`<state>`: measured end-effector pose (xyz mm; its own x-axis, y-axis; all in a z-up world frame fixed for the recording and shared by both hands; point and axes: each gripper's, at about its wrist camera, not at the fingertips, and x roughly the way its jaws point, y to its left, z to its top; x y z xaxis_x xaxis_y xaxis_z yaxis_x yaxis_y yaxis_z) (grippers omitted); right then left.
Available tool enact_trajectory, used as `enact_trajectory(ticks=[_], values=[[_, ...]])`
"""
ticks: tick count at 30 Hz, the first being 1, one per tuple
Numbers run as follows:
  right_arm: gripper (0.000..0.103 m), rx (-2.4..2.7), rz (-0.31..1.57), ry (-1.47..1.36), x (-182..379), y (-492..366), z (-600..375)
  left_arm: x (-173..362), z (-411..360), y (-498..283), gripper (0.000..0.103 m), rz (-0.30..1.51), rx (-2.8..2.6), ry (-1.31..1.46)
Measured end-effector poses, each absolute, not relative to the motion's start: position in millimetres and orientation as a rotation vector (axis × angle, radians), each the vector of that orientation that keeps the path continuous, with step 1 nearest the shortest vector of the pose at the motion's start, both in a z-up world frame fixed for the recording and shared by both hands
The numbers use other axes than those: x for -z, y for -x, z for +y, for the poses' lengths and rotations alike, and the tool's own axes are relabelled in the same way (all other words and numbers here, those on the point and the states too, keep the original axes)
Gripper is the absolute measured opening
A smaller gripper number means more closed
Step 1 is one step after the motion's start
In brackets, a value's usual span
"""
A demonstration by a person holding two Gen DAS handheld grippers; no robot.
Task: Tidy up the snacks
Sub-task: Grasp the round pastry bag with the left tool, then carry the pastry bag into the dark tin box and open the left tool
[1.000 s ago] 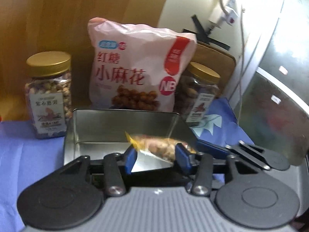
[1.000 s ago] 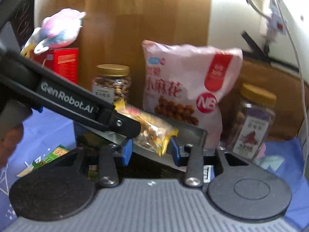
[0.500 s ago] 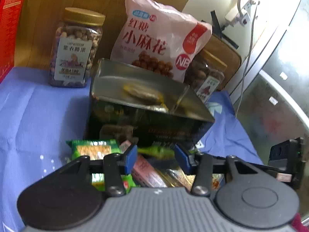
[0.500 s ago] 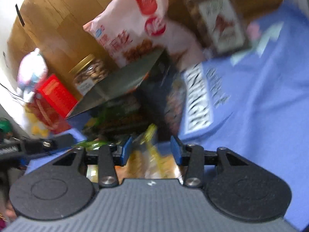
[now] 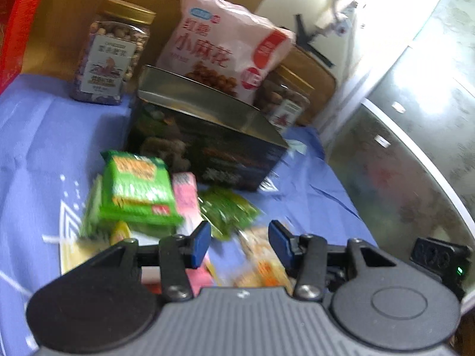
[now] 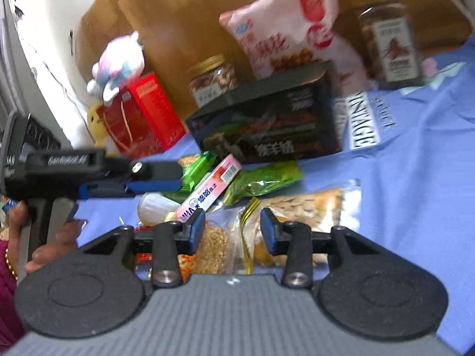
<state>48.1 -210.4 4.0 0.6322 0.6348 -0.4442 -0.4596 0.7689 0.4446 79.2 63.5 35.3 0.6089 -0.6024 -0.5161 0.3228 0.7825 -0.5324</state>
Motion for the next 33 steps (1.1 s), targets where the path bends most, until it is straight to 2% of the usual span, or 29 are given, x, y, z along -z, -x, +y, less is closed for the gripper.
enact_trajectory(ticks=[6, 9, 14, 17, 18, 21, 23, 24, 26, 27, 29, 33], values=[[0.049, -0.618, 0.630, -0.283, -3, -30, -220, -30, 54, -45, 0.044, 0.744, 0.646, 0.368], [0.056, -0.647, 0.648, -0.259, 1, -23, -218, -25, 50, -35, 0.056, 0.757, 0.652, 0.360], [0.056, -0.667, 0.639, -0.185, 4, -16, -207, -17, 52, -33, 0.056, 0.779, 0.606, 0.362], [0.056, -0.684, 0.636, -0.156, 3, -15, -201, -14, 52, -35, 0.070, 0.798, 0.588, 0.387], [0.057, -0.683, 0.639, -0.139, 4, -15, -198, -11, 51, -37, 0.079, 0.816, 0.578, 0.390], [0.058, -0.673, 0.624, -0.078, 4, -10, -192, -2, 46, -37, 0.079, 0.848, 0.587, 0.408], [0.058, -0.668, 0.613, -0.035, 4, -6, -188, -3, 41, -34, 0.072, 0.842, 0.583, 0.378], [0.058, -0.664, 0.608, -0.008, 4, -4, -185, -3, 39, -34, 0.060, 0.848, 0.595, 0.377], [0.059, -0.641, 0.586, 0.079, 5, 3, -175, -2, 36, -32, 0.048, 0.855, 0.596, 0.367], [0.055, -0.624, 0.567, 0.124, 6, 7, -170, -3, 35, -31, 0.039, 0.858, 0.597, 0.355], [0.048, -0.609, 0.527, 0.202, 5, 15, -164, -5, 35, -28, 0.037, 0.861, 0.602, 0.354], [0.045, -0.598, 0.452, 0.260, -3, 30, -161, -20, 35, -16, 0.037, 0.817, 0.613, 0.319]])
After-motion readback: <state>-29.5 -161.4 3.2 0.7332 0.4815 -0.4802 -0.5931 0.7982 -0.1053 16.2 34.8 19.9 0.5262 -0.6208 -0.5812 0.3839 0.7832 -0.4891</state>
